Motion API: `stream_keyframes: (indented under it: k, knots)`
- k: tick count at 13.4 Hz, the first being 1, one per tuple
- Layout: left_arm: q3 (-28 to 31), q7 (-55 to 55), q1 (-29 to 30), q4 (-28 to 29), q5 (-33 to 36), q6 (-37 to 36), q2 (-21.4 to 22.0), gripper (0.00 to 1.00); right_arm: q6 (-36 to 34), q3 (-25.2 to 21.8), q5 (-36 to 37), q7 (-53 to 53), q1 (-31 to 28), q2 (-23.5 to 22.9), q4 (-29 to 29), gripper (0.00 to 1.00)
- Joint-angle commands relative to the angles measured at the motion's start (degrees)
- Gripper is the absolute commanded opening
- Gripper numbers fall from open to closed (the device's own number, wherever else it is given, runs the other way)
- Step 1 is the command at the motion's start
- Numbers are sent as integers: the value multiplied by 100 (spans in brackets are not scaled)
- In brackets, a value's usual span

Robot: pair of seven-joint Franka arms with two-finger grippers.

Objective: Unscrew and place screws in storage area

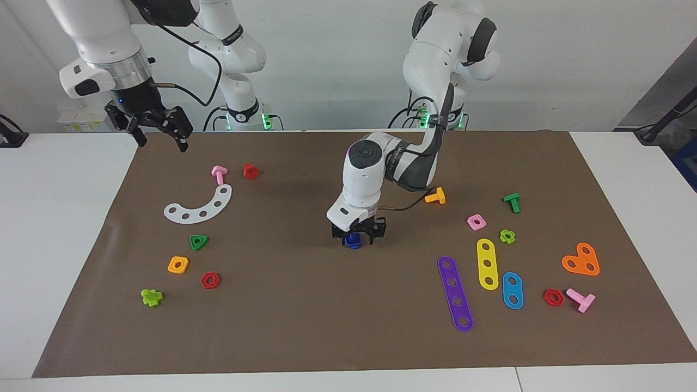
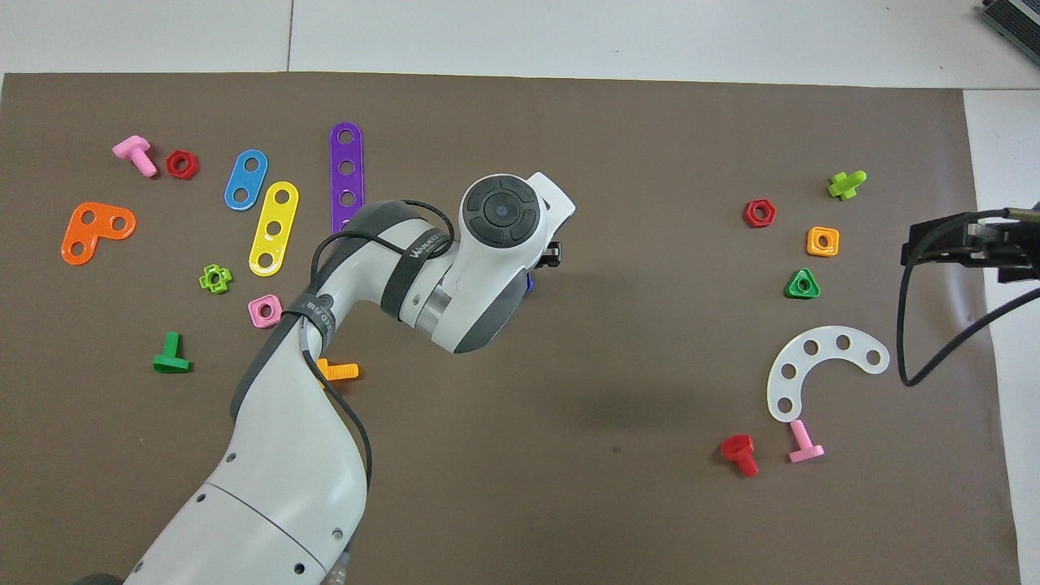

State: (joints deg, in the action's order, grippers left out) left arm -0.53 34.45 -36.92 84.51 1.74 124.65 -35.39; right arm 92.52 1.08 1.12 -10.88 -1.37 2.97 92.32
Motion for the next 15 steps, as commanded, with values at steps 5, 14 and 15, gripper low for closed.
stream_keyframes:
  k: [5,14,15]
  knots:
    - [97,256,-157,206,168,174,23,79,-24,24,-24,122,-39,46,5,100]
    - [97,264,-246,302,168,174,23,75,-24,24,-24,122,-39,46,5,100]
    - [97,264,-246,303,168,165,32,75,-24,24,-24,122,-39,46,5,100]
